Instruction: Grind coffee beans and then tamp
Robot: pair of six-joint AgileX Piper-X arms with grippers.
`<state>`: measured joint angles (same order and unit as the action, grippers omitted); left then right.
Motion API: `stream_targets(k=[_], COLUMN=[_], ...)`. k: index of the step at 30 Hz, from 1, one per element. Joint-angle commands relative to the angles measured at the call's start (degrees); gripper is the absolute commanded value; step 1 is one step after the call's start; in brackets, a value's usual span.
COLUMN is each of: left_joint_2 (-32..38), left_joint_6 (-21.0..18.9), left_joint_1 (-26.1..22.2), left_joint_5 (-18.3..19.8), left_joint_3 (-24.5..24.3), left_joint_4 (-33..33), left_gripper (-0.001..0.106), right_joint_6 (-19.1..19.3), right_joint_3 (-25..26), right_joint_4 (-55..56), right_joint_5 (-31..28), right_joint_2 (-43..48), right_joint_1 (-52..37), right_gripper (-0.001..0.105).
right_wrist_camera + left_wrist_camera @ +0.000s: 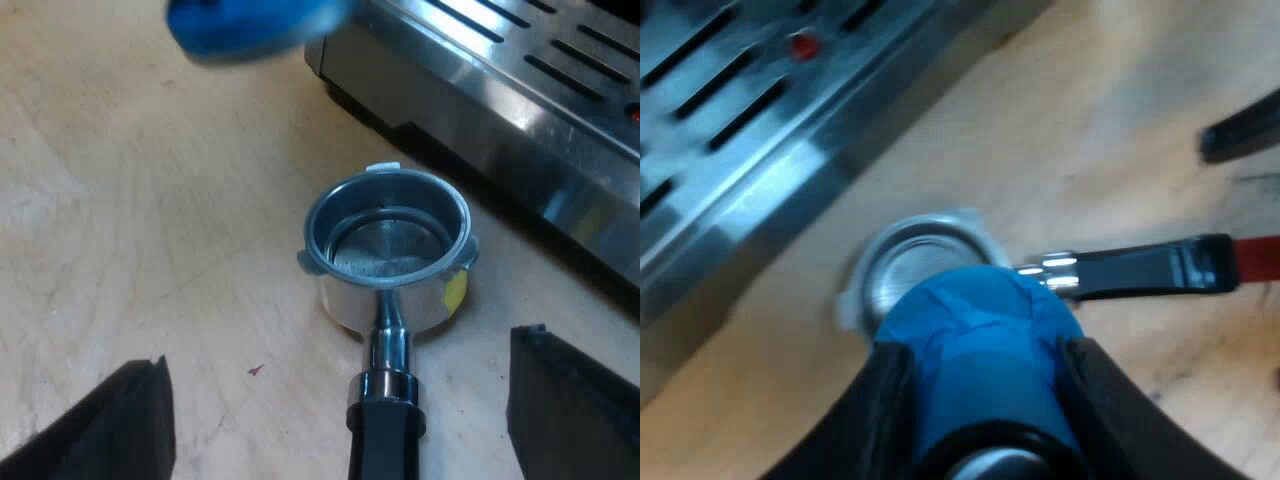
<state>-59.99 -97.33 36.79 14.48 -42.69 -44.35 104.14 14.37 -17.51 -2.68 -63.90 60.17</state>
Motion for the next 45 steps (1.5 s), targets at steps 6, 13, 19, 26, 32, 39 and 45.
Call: stream_targets(k=[6,13,19,26,32,39,45], left_joint_2=[-4.9,-8.3,-9.8,-12.2,-14.2,-16.5,-17.5], left_joint_6=[-0.1,-0.1,-0.1,0.0,0.0,0.0,0.0], left_joint_1=[1.7,1.7,1.7,1.7,1.7,1.7,1.7], left_joint_5=[0.5,-0.1,-2.9,-2.8,-2.8,-2.8,-2.8], left_joint_3=[-0.5,-0.5,-0.5,-0.5,-0.5,-0.5,-0.5], left_joint_4=[3.1,5.0,5.8,7.0,7.4,8.7,8.7], left_gripper=[0.001,0.001,0.001,0.001,0.001,0.001,0.001], right_joint_6=[0.6,0.6,0.6,0.6,0.6,0.6,0.6], right_joint_3=[0.2,0.2,0.2,0.2,0.2,0.2,0.2], right_joint_4=[-0.7,-0.7,-0.7,-0.7,-0.7,-0.7,-0.7], right_joint_5=[0.5,0.5,0.5,0.5,0.5,0.5,0.5], right_joint_2=[0.2,0.2,0.2,0.2,0.2,0.2,0.2], right_joint_1=[0.1,0.1,0.1,0.1,0.1,0.1,0.1], right_gripper=[0.07,0.07,0.07,0.07,0.07,0.07,0.07])
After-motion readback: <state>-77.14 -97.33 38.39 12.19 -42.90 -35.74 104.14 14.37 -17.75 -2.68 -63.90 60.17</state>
